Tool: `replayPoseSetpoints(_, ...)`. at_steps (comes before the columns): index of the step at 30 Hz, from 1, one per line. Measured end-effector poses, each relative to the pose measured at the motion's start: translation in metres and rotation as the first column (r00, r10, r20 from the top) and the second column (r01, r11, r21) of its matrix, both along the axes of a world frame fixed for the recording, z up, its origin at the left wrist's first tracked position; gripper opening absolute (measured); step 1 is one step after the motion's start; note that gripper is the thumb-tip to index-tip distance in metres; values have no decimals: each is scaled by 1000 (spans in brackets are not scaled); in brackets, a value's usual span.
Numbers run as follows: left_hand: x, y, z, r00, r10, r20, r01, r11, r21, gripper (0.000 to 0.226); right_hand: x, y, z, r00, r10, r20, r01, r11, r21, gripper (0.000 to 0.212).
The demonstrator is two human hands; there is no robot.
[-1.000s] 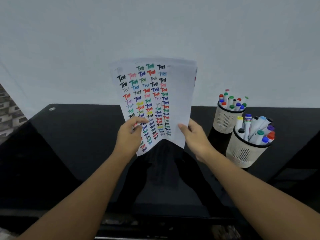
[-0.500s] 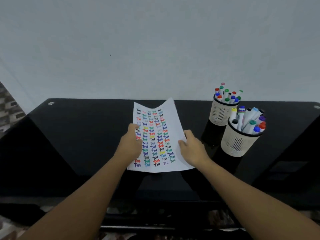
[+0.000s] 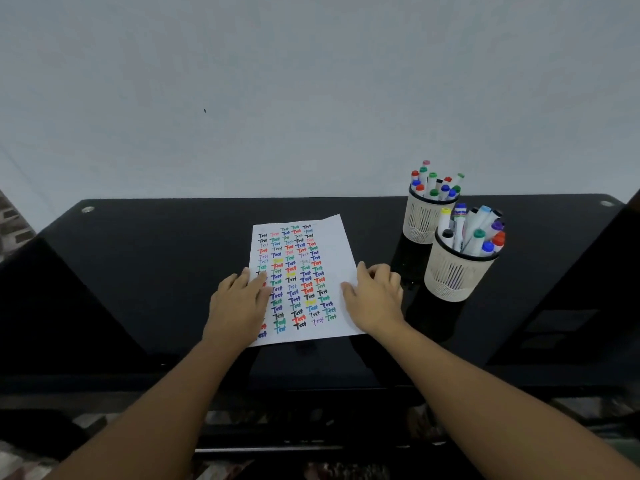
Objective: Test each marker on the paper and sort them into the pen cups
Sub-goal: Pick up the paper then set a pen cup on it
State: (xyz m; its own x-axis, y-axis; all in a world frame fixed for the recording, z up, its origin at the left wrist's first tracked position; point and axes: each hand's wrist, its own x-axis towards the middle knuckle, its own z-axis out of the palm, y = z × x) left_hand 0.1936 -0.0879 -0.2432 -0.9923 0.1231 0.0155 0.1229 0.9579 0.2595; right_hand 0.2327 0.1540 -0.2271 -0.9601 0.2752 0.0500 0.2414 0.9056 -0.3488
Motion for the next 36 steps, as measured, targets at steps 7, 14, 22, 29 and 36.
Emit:
replayPoseSetpoints(7, 0, -2, -1, 1000, 0, -30, 0, 1000, 11, 53, 12, 12, 1, 994, -34, -100, 9, 971, -241, 64)
replayPoseSetpoints(14, 2, 0, -2, 999, -9, -35, 9, 1000, -4, 57, 63, 44, -5, 891, -277, -359, 132, 916, -378, 34)
replayPoseSetpoints(22, -4, -6, -6, 999, -27, -28, 26, 998, -62, 65, 75, 84, 11, 704, -648, -290, 298, 641, -708, 112)
replayPoseSetpoints(29, 3, -2, 2, 1000, -12, -26, 11, 1000, -11, 59, 50, 109, 13, 784, -537, -311, 187, 682, -707, 106)
replayPoseSetpoints(36, 3, -2, 5, 999, 21, -26, -18, 992, 122, 69, 46, 93, 11, 799, -492, -346, 118, 693, -711, 95)
